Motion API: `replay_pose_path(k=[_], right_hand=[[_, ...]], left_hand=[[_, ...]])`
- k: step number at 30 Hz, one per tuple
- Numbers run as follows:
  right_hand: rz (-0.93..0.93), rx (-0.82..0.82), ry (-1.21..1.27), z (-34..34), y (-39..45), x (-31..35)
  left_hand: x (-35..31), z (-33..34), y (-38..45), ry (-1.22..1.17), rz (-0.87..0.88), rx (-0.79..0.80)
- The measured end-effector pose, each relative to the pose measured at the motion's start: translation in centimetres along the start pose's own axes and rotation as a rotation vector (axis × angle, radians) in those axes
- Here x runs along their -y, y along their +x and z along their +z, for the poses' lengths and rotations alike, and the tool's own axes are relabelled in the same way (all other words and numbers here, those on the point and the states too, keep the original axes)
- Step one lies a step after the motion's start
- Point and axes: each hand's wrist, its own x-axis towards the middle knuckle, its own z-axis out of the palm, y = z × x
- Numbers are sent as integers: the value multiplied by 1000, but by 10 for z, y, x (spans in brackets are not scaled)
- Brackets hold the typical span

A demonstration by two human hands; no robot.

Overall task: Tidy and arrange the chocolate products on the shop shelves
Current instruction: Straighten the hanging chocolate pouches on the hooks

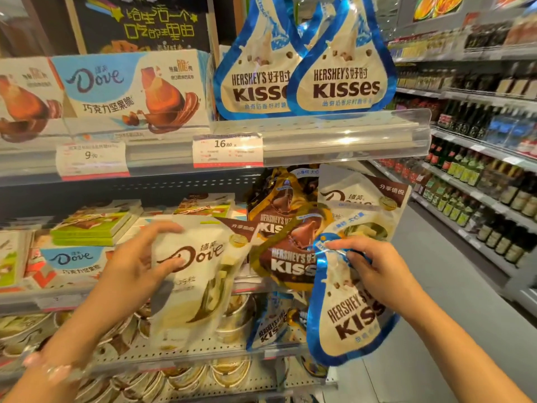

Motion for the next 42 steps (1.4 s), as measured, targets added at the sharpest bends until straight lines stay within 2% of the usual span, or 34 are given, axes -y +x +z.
replay_pose_path(k=[4, 6, 9, 14, 18, 23, 27, 31, 34, 38, 42], right_hand=[[39, -134, -48, 5, 4, -8], [27, -190, -68, 16, 6, -9], [4, -222, -84, 35, 14, -9], [33, -239, -29, 62, 28, -12], [95, -234, 9, 71, 35, -16], [146, -165, -74, 73, 43, -18], [156, -86, -135, 67, 48, -21], [104, -78, -70, 63, 41, -24], [2, -208, 5, 59, 27, -27], [17, -436, 71, 51, 7, -34], [59, -613, 277, 30, -8, -34]], left_hand=[[4, -7, 0, -19, -19, -71], [3, -7, 0, -3, 11, -29], [2, -5, 0, 149, 150, 47], [6, 5, 19, 256, 216, 76], [10, 21, 34, 301, 198, 166], [18, 36, 45, 336, 103, 249], [22, 40, 46, 333, 97, 228], [24, 41, 46, 340, 99, 216], [25, 41, 46, 329, 102, 207], [25, 41, 47, 314, 23, 200], [20, 41, 46, 278, 65, 200]])
